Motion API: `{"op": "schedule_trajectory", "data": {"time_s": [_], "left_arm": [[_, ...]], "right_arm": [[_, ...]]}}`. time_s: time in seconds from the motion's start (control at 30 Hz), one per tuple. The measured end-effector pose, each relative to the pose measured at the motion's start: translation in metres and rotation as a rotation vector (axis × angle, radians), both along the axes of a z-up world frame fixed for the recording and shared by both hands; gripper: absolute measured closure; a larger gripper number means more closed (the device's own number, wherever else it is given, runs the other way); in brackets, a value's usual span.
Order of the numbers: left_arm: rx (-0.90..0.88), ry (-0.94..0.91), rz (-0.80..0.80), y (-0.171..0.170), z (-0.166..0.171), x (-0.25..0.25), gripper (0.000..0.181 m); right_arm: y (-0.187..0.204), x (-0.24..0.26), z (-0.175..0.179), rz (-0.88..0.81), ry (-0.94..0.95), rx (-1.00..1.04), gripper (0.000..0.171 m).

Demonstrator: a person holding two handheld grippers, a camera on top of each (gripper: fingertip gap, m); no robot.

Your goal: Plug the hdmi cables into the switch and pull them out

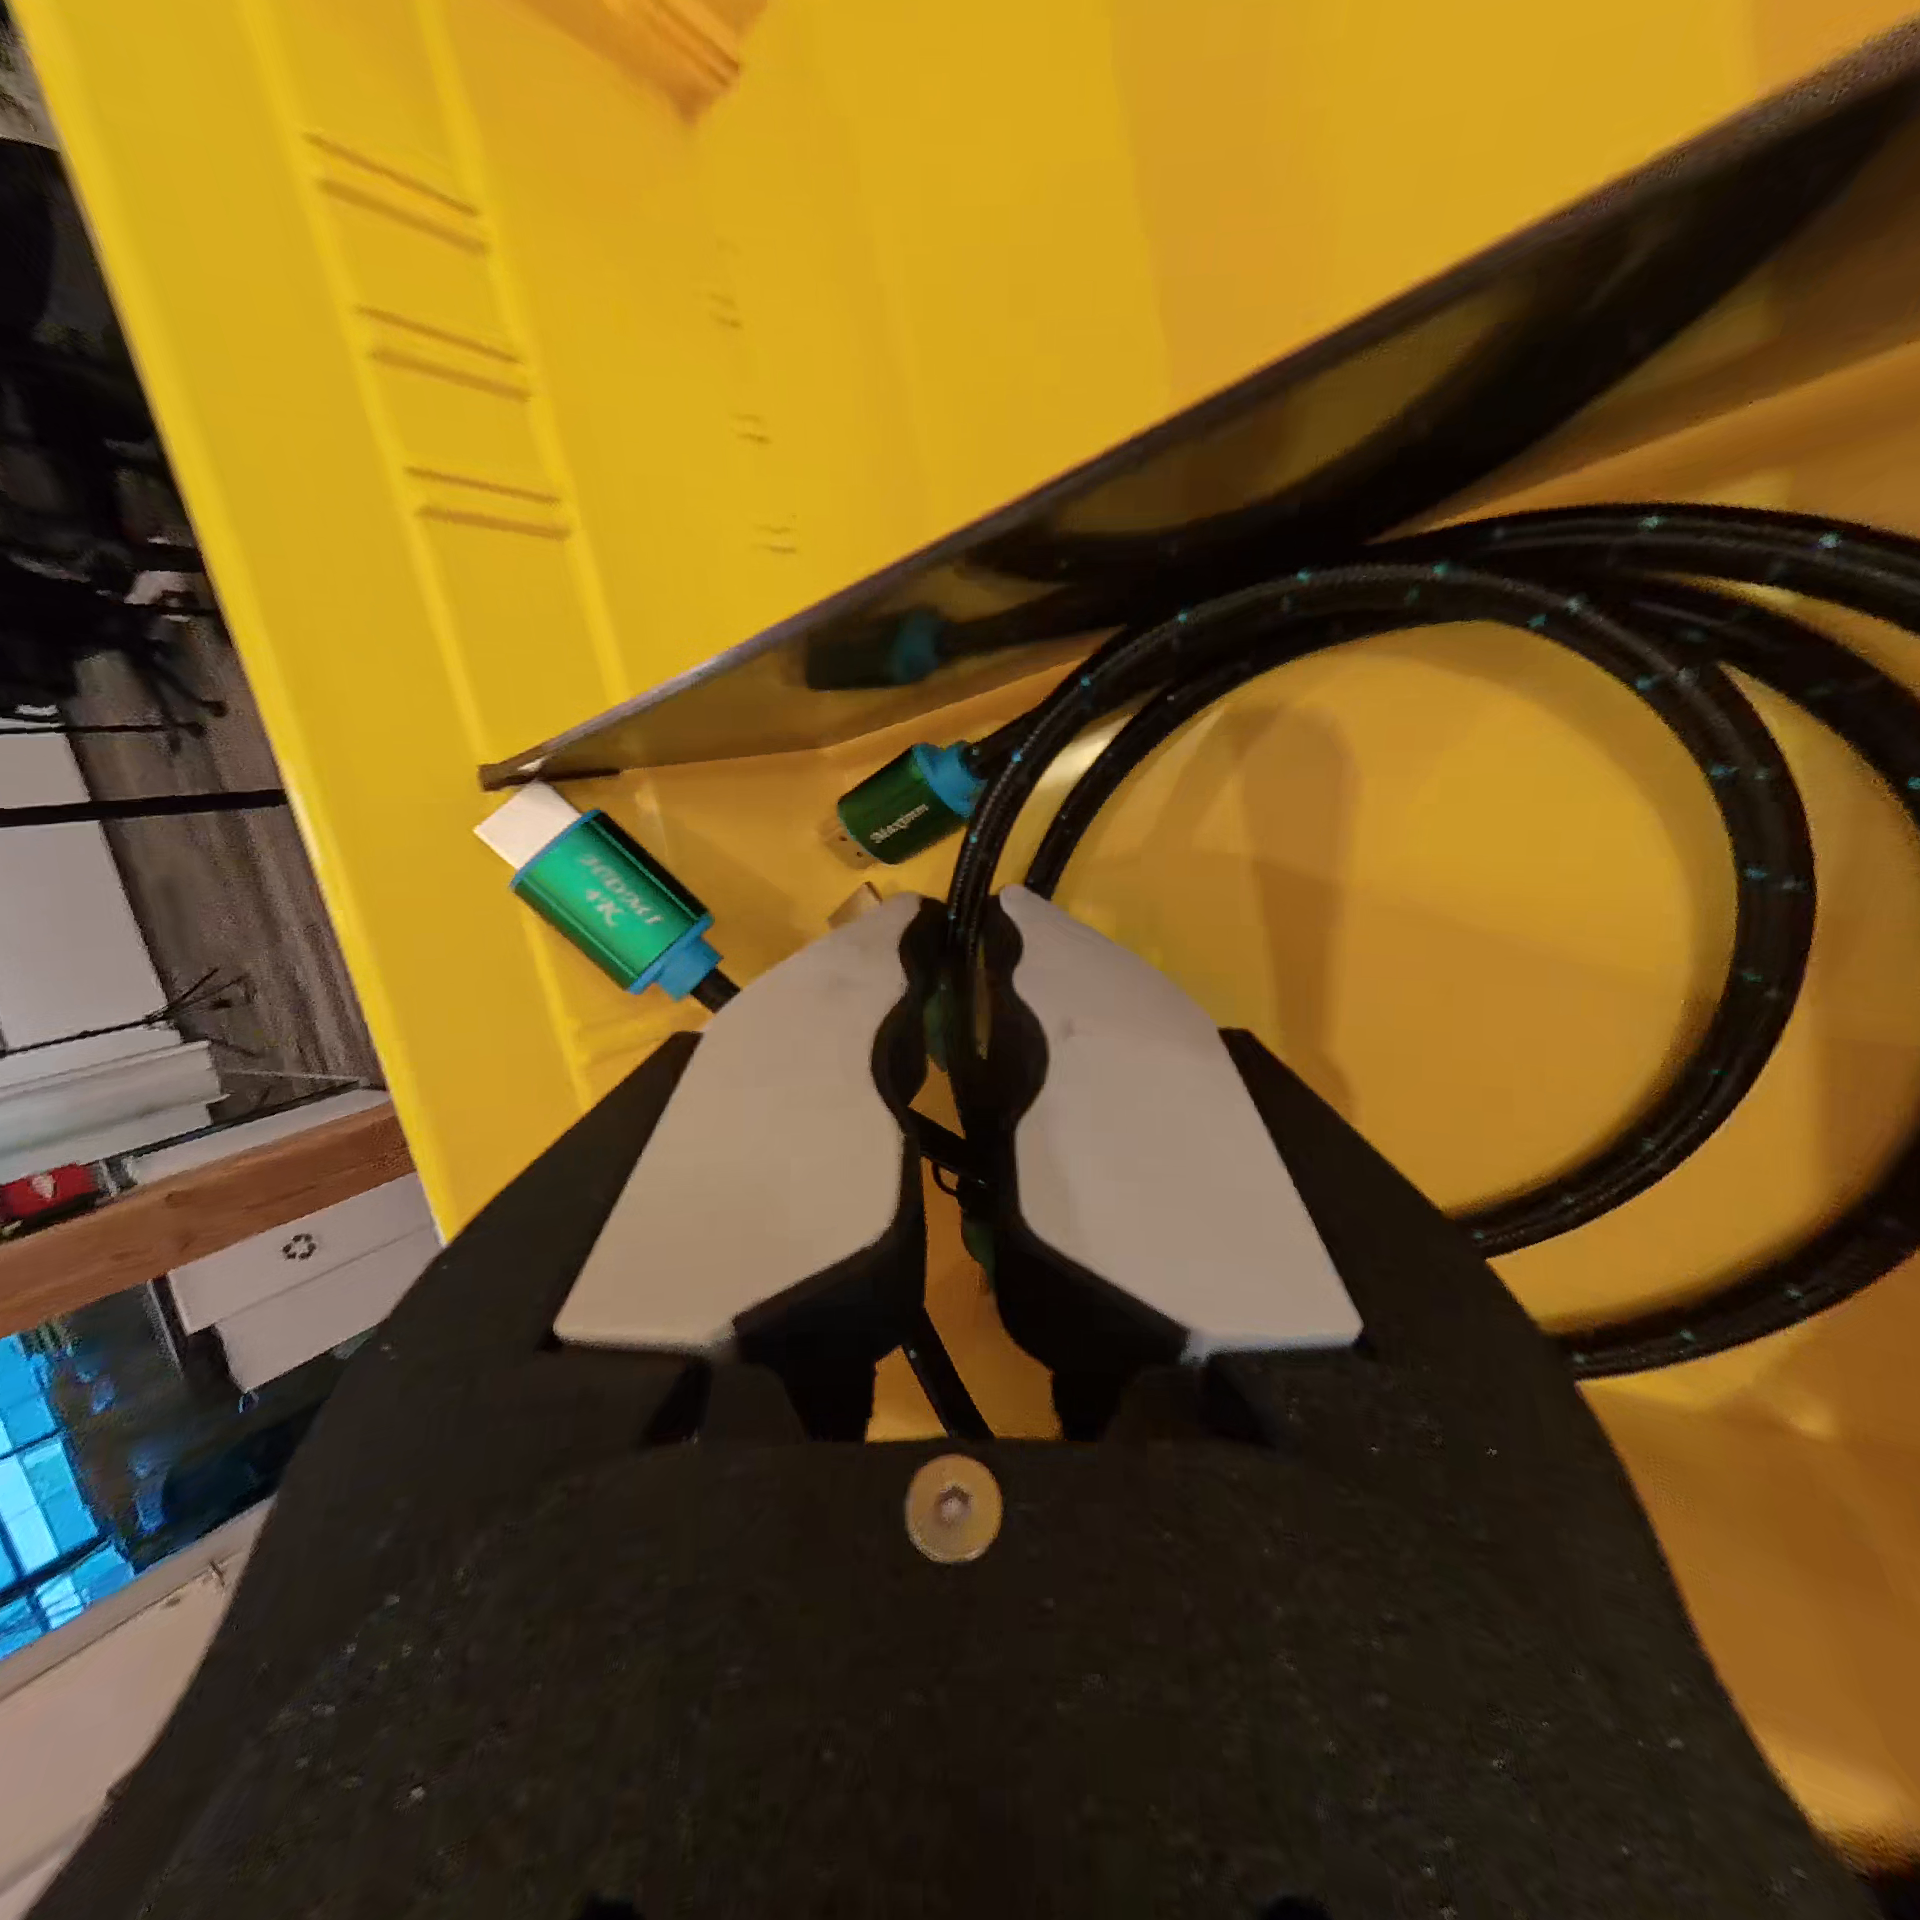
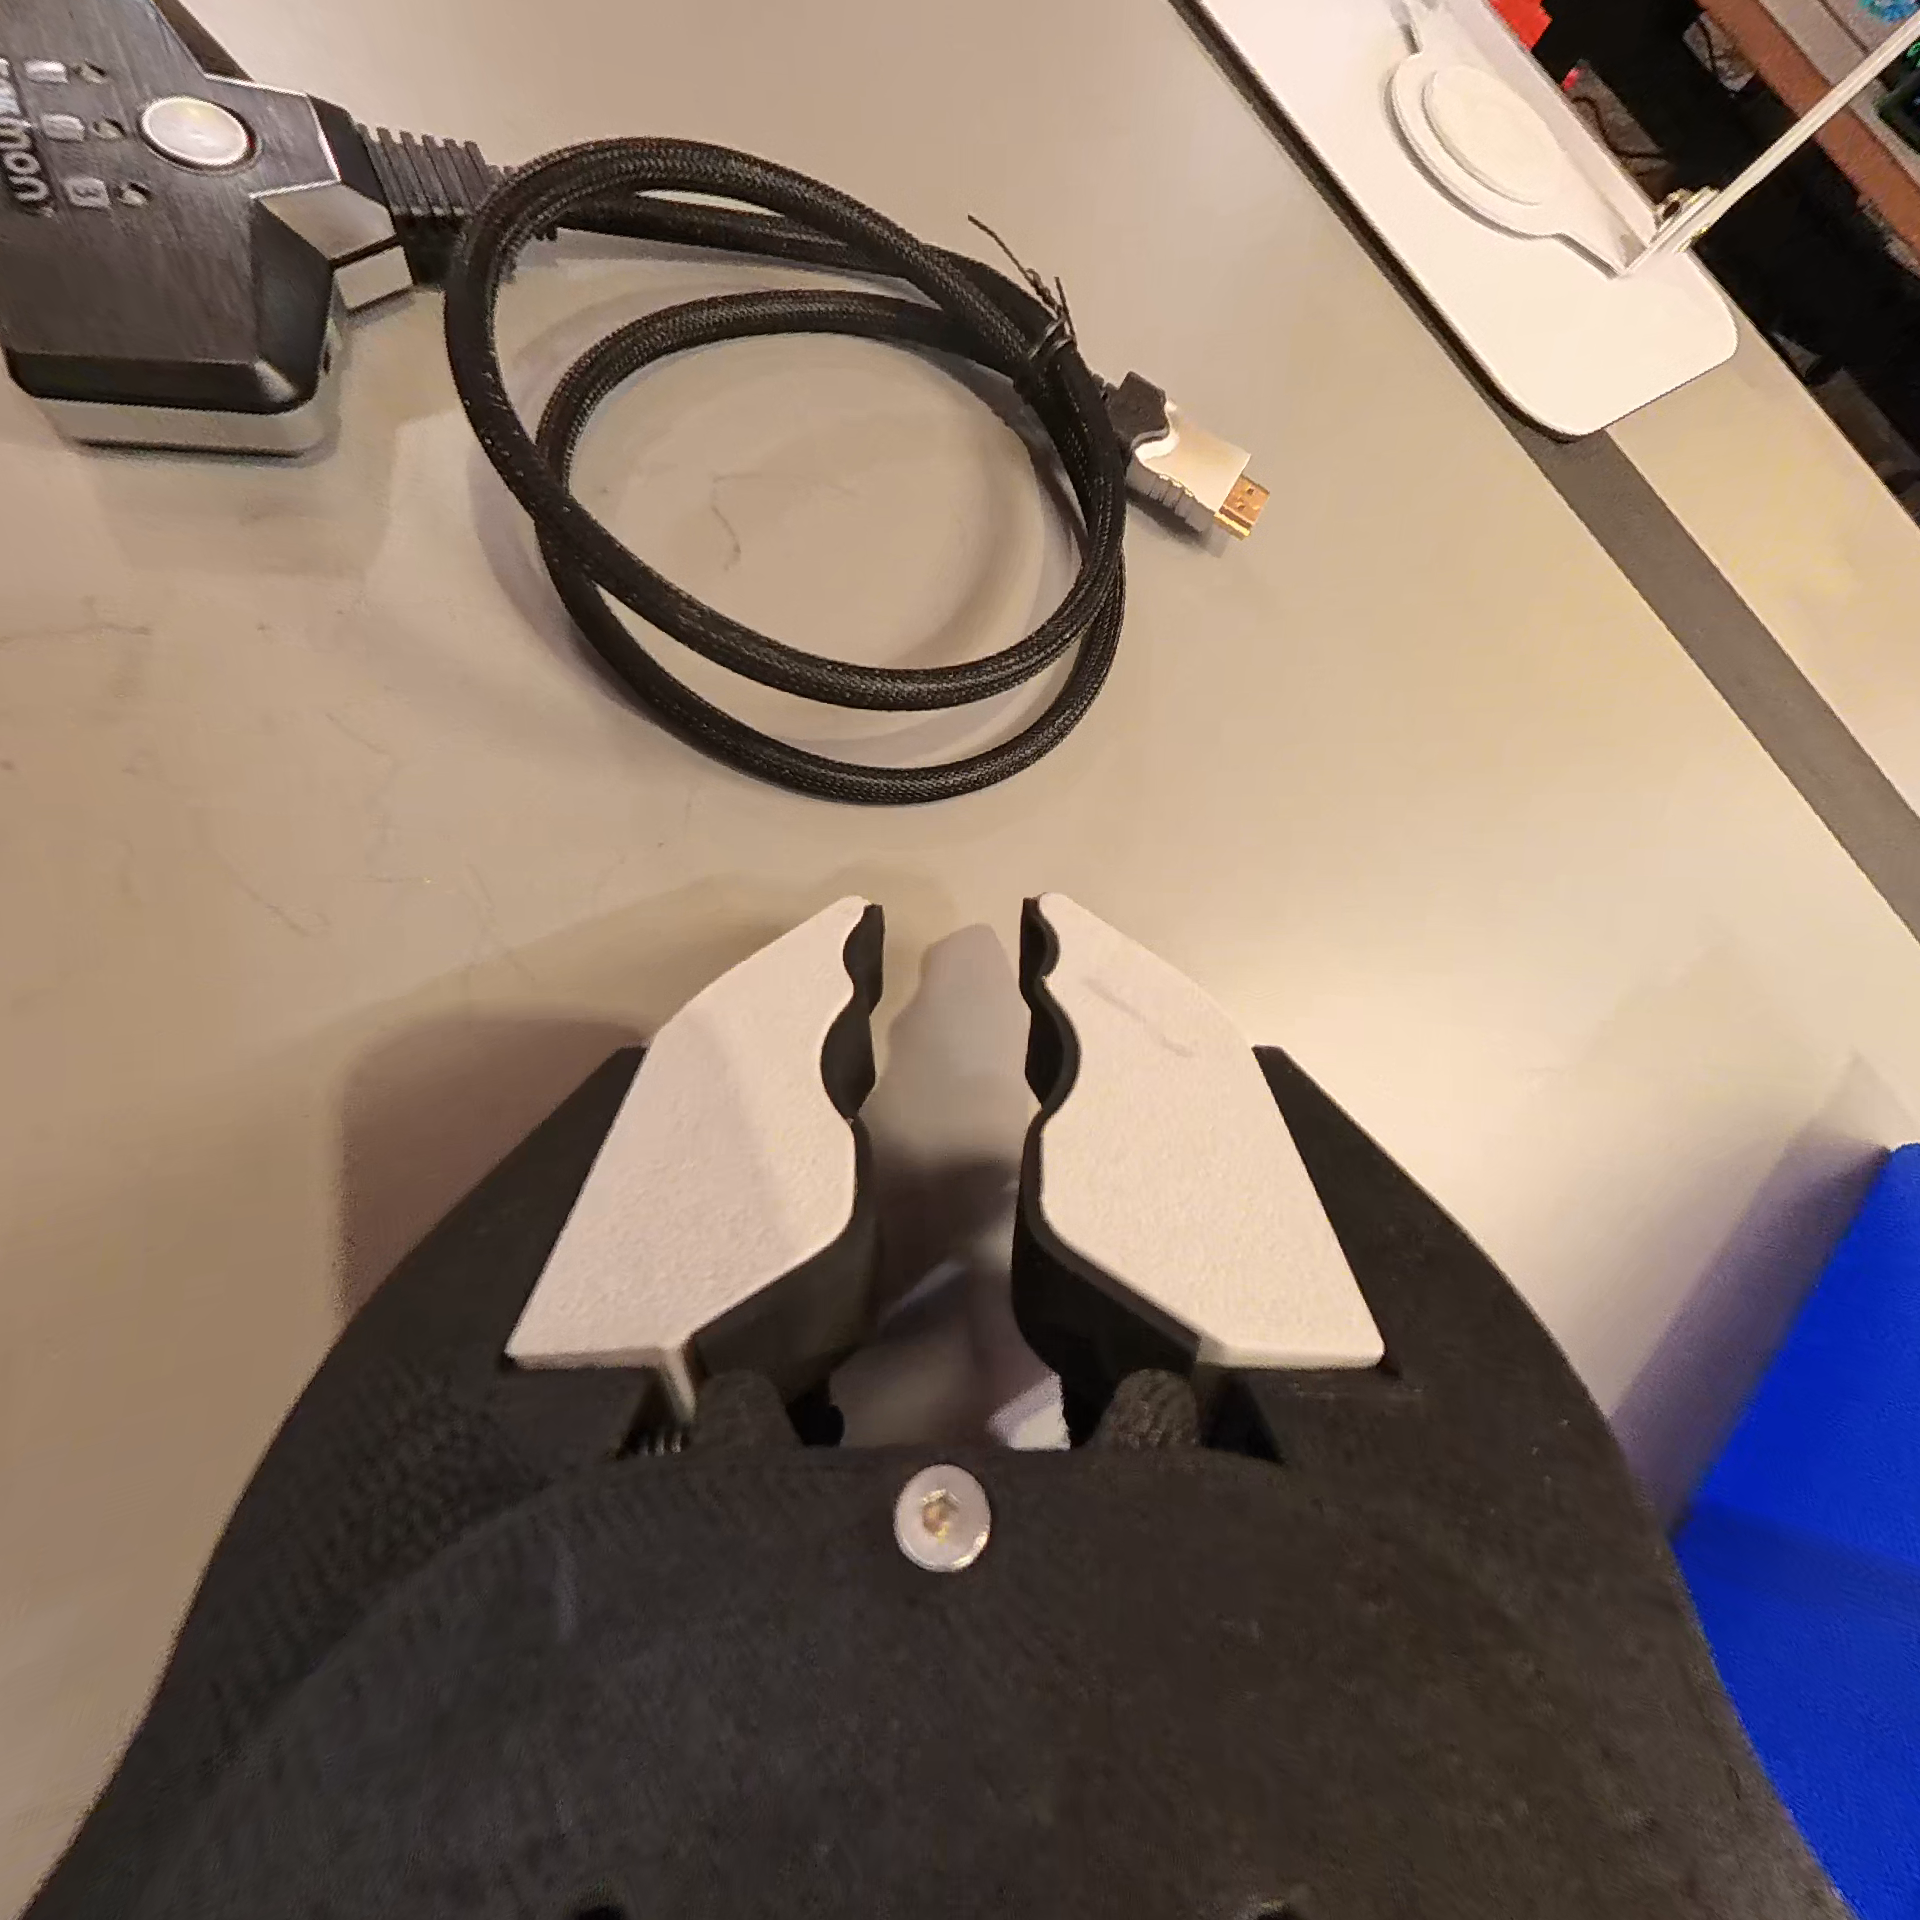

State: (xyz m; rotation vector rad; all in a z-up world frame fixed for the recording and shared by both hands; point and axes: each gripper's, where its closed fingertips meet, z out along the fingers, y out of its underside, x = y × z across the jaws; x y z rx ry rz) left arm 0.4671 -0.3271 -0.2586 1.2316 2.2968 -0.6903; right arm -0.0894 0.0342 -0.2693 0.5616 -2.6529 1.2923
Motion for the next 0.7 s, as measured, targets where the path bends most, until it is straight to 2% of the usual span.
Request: {"op": "schedule_trajectory", "data": {"time_s": [0.1, 0.17, 0.33, 0.43, 0.57, 0.63, 0.7], "left_arm": [[-0.093, 0.025, 0.01, 0.0, 0.016, -0.001, 0.174], [-0.192, 0.024, 0.01, 0.002, 0.039, 0.001, 0.175], [-0.51, 0.064, -0.006, 0.016, 0.141, -0.005, 0.175], [-0.647, 0.102, -0.062, 0.034, 0.199, -0.025, 0.175], [-0.699, 0.246, -0.308, 0.066, 0.243, -0.103, 0.175], [-0.671, 0.291, -0.492, 0.087, 0.243, -0.157, 0.175], [-0.603, 0.316, -0.711, 0.111, 0.228, -0.217, 0.175]], "right_arm": [[0.0, -0.001, 0.001, -0.005, -0.009, -0.005, 0.146], [0.0, -0.002, 0.001, -0.009, -0.019, -0.007, 0.146], [0.0, -0.001, 0.0, -0.004, -0.011, 0.0, 0.146], [0.0, 0.001, -0.001, 0.003, 0.008, 0.002, 0.146], [0.0, 0.001, -0.001, 0.003, 0.01, 0.002, 0.146], [0.0, 0.001, -0.001, 0.002, 0.007, 0.002, 0.146], [0.0, 0.001, 0.0, 0.002, 0.004, -0.001, 0.146]]}}
